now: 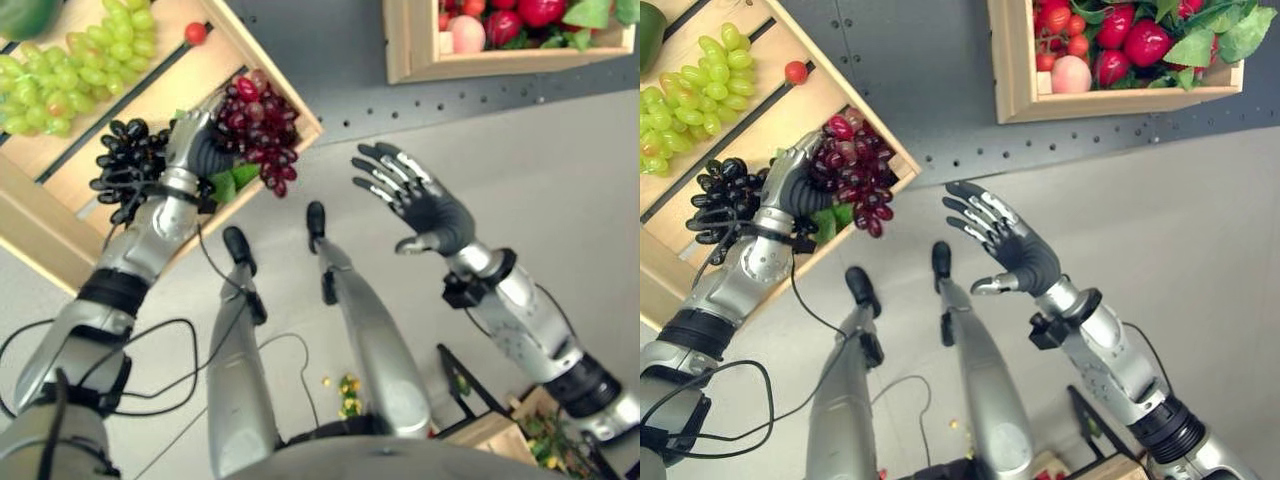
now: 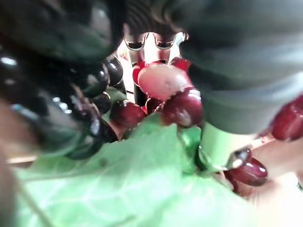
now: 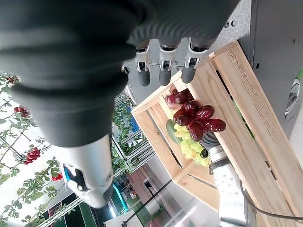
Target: Pick up the fruits from the basket on one side to the basket on the other side
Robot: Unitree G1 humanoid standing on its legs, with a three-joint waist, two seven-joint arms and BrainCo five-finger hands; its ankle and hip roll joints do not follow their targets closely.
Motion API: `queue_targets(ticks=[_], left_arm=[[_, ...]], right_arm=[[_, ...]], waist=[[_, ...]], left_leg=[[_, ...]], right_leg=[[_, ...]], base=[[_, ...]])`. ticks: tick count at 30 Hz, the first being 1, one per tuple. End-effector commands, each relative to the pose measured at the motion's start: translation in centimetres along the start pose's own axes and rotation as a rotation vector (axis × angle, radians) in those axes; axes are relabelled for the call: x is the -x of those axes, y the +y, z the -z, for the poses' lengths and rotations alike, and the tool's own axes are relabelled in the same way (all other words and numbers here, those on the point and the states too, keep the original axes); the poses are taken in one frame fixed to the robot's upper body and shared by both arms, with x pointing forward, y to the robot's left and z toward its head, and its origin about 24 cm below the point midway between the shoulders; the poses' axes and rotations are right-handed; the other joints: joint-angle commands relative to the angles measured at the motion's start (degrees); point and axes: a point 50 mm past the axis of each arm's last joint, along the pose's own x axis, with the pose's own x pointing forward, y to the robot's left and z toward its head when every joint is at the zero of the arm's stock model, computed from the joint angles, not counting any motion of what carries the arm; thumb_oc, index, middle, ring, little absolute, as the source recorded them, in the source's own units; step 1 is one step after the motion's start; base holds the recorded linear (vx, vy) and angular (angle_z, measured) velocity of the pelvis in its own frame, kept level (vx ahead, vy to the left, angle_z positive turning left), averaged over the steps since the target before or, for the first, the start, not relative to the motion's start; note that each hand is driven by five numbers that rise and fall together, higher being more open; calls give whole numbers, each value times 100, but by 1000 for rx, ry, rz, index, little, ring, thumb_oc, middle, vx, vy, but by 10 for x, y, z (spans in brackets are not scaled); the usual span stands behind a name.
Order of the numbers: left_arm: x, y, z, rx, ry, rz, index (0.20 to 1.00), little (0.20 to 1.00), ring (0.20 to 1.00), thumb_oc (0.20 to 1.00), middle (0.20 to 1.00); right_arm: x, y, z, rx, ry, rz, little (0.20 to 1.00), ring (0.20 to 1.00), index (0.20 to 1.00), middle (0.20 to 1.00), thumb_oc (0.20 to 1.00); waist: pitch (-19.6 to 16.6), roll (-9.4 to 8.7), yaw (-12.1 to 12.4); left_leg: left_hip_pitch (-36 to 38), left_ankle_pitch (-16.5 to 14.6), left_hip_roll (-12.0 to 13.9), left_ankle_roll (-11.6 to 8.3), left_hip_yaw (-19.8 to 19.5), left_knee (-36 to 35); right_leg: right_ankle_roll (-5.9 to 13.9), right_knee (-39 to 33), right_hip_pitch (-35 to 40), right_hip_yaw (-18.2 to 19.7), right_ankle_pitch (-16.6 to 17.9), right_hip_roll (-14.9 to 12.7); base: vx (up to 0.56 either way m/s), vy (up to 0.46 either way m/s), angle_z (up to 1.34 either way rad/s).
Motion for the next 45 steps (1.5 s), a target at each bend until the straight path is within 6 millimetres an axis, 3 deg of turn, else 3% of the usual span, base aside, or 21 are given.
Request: queue_targets(ticks=[1, 21, 26, 31, 34, 40, 45], left_arm=[[3, -34, -35, 40, -180, 126, 200, 200, 200, 200, 200], [5, -46, -34, 75, -157, 141, 200, 200, 200, 200, 200], [9, -34, -36, 137, -164, 78, 200, 200, 200, 200, 200], [35, -2, -31, 176, -192, -7, 200, 200, 200, 200, 200], [62, 24, -22, 158, -182, -40, 200, 200, 200, 200, 200], [95, 44, -12, 262, -88, -170, 200, 200, 200, 200, 200], [110, 48, -15, 321, -71, -218, 200, 200, 200, 200, 200]], right_arm=[[-10, 15, -23, -10, -153, -70, 1000, 1000, 1000, 1000, 1000], [-10, 14, -16, -17, -124, -57, 1000, 1000, 1000, 1000, 1000], [-8, 12, -18, 3, -131, -36, 1000, 1000, 1000, 1000, 1000], [1, 4, -22, 60, -131, 25, 1000, 1000, 1000, 1000, 1000], [11, -1, -26, 86, -124, 59, 1000, 1000, 1000, 1000, 1000], [22, -3, -27, 88, -114, 90, 1000, 1000, 1000, 1000, 1000], [24, -2, -27, 93, -112, 91, 1000, 1000, 1000, 1000, 1000]], waist=[[36, -601, 20], [36, -654, 70], [36, -627, 124], [36, -482, 253], [36, -346, 384], [36, -208, 549], [36, -164, 656]], left_leg=[[47, -389, 87, -29, -54, 259], [28, -344, 86, -33, -92, 230], [11, -331, 71, -28, -99, 211], [-15, -339, 43, -21, -123, 208], [-6, -321, 24, -23, -156, 177], [31, -266, -25, -35, -209, 69], [85, -229, -52, -48, -240, -21]], right_leg=[[820, 223, -34, 15, -218, -117], [813, 193, -36, -10, -190, -120], [813, 172, -47, -27, -170, -133], [801, 182, -62, -40, -193, -161], [797, 181, -54, -66, -210, -185], [792, 141, -22, -133, -215, -222], [792, 114, 27, -184, -211, -247]], base=[[0, 0, 0], [0, 0, 0], [0, 0, 0], [0, 0, 0], [8, 6, -4], [1, -1, 0], [6, -3, 9]])
